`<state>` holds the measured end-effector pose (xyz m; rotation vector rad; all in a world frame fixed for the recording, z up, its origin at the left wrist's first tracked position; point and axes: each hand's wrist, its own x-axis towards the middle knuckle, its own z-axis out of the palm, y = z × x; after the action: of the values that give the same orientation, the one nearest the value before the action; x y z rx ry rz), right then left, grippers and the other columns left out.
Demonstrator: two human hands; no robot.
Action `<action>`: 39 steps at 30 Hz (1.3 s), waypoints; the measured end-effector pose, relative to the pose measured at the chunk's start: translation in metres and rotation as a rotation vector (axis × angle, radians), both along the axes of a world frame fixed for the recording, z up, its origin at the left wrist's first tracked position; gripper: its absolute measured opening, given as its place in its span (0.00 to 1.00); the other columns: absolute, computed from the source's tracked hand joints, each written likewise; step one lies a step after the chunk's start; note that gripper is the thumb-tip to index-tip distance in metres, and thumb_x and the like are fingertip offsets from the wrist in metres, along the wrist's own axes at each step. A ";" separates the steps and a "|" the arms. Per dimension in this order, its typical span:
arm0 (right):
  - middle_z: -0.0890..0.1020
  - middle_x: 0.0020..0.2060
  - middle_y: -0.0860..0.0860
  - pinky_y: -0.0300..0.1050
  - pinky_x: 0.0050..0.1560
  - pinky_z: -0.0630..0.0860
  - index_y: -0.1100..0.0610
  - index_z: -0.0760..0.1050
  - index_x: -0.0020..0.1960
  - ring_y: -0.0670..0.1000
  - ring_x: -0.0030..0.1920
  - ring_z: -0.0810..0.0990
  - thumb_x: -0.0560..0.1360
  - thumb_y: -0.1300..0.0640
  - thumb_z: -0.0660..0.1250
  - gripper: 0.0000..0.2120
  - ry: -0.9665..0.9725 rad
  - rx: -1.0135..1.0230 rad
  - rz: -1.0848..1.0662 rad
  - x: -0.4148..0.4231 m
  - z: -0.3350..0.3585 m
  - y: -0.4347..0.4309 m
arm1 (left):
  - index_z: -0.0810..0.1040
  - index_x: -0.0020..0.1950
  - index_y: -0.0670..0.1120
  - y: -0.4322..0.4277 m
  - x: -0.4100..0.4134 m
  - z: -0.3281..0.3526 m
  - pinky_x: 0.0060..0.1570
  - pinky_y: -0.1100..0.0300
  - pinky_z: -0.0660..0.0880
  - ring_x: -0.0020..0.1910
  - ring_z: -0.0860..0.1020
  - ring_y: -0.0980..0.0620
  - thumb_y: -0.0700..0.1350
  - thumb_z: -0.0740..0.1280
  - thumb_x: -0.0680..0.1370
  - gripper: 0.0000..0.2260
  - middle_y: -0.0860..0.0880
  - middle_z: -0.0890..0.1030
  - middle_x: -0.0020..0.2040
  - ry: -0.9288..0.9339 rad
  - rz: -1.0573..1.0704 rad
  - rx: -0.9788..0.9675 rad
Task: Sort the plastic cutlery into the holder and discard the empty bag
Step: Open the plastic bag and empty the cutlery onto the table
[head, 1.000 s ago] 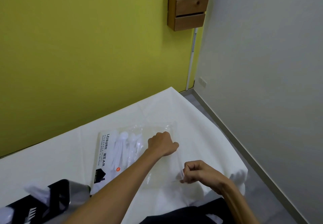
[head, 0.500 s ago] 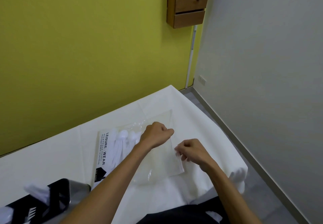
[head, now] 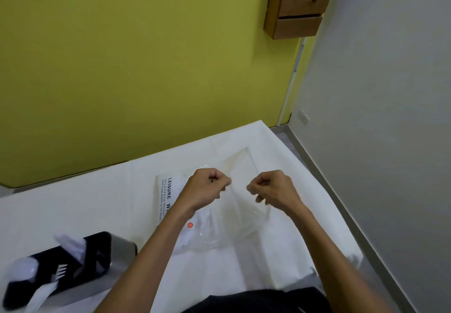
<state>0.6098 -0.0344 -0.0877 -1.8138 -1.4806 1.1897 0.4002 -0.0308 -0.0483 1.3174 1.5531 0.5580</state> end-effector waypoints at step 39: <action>0.81 0.52 0.65 0.59 0.61 0.77 0.66 0.80 0.56 0.64 0.55 0.82 0.77 0.58 0.69 0.13 0.876 -0.470 0.276 -0.056 -0.057 0.019 | 0.80 0.56 0.42 -0.028 -0.092 -0.060 0.57 0.44 0.78 0.47 0.83 0.41 0.40 0.70 0.71 0.13 0.40 0.83 0.50 -0.711 0.489 -0.400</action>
<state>0.5542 -0.0149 -0.1445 -1.0464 -0.9767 2.2334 0.3080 -0.0586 -0.1083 0.3524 1.2720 0.8502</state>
